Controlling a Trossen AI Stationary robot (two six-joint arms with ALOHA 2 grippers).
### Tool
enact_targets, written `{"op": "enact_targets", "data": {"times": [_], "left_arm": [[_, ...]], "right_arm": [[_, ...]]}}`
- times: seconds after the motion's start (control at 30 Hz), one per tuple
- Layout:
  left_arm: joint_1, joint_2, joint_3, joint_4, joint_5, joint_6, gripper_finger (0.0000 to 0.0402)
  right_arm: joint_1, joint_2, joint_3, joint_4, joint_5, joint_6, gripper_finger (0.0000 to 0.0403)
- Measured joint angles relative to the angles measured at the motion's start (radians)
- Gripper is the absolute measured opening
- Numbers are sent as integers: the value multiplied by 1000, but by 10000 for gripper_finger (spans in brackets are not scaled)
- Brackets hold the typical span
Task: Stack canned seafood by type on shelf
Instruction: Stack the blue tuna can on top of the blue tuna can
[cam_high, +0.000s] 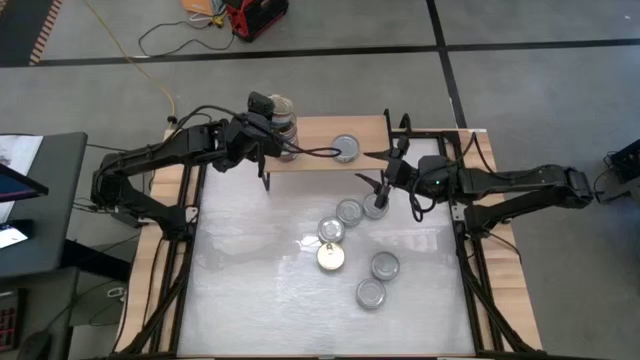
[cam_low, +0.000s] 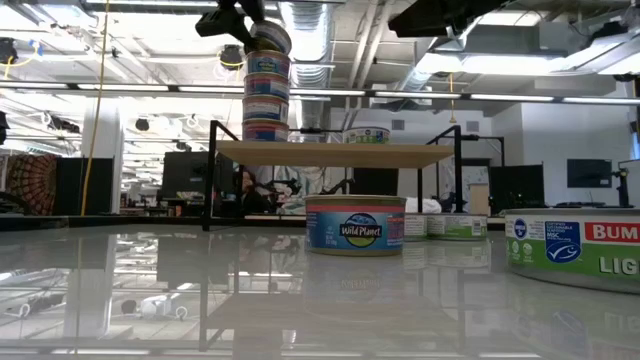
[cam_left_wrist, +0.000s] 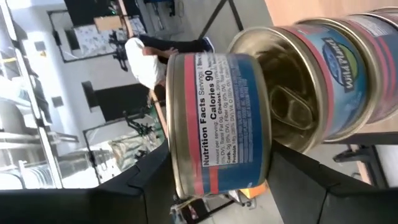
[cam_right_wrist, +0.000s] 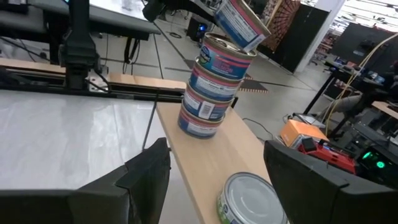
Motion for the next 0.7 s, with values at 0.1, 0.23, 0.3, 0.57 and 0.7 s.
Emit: {"op": "enact_targets", "data": {"times": [0.1, 0.23, 0.3, 0.57, 0.7], "left_arm": [[0, 1, 0, -18, -16, -20, 227], [-6, 1, 0, -61, -17, -29, 229], [-13, 1, 0, -61, -17, -31, 230], [-33, 1, 0, -59, -15, -38, 231], [-41, 1, 0, -58, -9, -41, 231]], "right_arm": [[0, 0, 0, 6, 0, 0, 291], [0, 0, 0, 6, 0, 0, 291], [0, 0, 0, 10, 0, 0, 291], [0, 0, 0, 11, 0, 0, 291], [0, 0, 0, 14, 0, 0, 291]]}}
